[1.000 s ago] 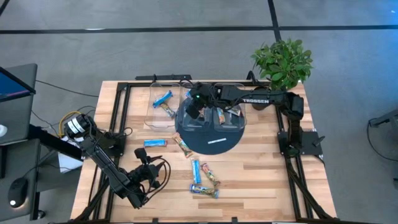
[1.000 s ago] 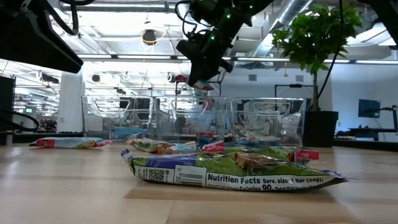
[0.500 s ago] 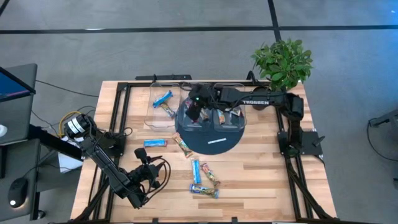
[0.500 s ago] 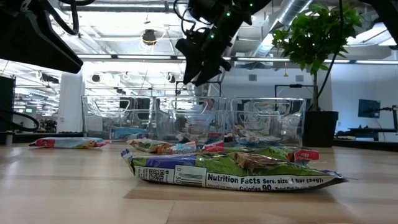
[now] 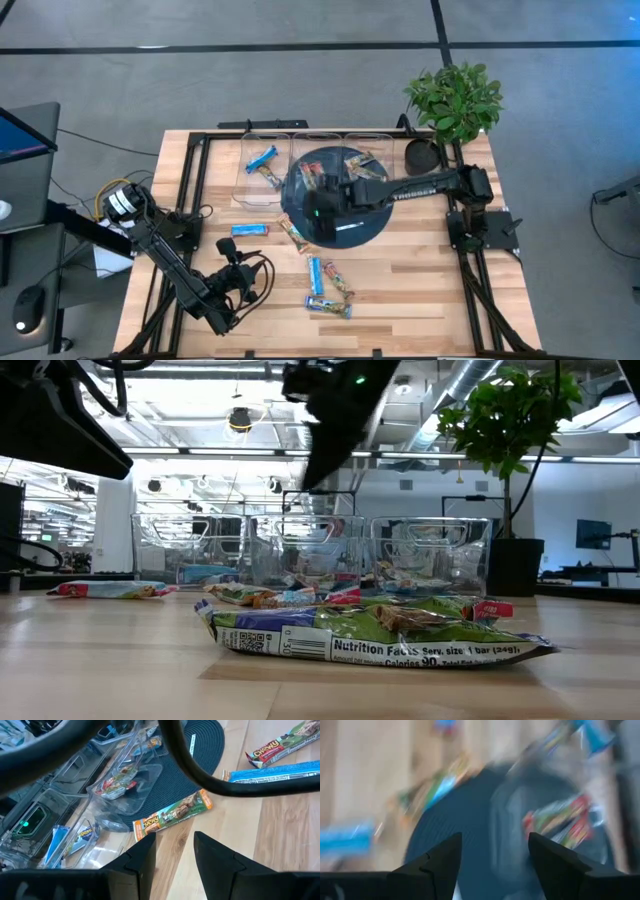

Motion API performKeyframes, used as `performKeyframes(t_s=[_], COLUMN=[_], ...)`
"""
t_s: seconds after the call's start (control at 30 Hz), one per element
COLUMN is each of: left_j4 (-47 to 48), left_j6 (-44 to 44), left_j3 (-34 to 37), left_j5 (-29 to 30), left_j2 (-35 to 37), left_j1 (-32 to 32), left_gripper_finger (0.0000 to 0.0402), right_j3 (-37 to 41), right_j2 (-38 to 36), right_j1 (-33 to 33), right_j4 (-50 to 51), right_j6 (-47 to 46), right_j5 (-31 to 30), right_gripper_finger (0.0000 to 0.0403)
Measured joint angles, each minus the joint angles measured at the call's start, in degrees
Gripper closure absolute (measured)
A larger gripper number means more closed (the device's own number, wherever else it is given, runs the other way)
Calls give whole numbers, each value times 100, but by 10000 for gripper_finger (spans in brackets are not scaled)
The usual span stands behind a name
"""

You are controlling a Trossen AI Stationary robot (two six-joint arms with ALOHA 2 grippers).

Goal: Pick and place Granola Bars by type
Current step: Put the blue granola bar into the left transparent bin

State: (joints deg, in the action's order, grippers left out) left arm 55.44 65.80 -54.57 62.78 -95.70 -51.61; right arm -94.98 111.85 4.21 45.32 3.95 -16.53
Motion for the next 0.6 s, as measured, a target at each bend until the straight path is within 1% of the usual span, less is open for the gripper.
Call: performKeyframes(t_s=[0.17, 0.33, 0.4, 0.5, 0.6], left_j4=[-84, -421, -532, -649, -661], left_j6=[-13, -352, -488, -667, -769], left_j3=[0, 0, 0, 0, 0], left_j5=[33, 46, -35, -234, -316], left_j2=[0, 0, 0, 0, 0], left_j1=[101, 296, 371, 452, 492], left_gripper_finger=[274, 274, 274, 274, 274], right_j3=[2, 2, 2, 2, 72], right_j2=[0, 0, 0, 0, -7], right_j1=[609, 1250, 1486, 1824, 2190], right_j4=[1151, 1566, 1674, 1863, 2073], right_j6=[-609, -1057, -1303, -1793, -2369], right_j5=[-4, -10, -61, -362, -908], right_gripper_finger=[182, 182, 182, 182, 182])
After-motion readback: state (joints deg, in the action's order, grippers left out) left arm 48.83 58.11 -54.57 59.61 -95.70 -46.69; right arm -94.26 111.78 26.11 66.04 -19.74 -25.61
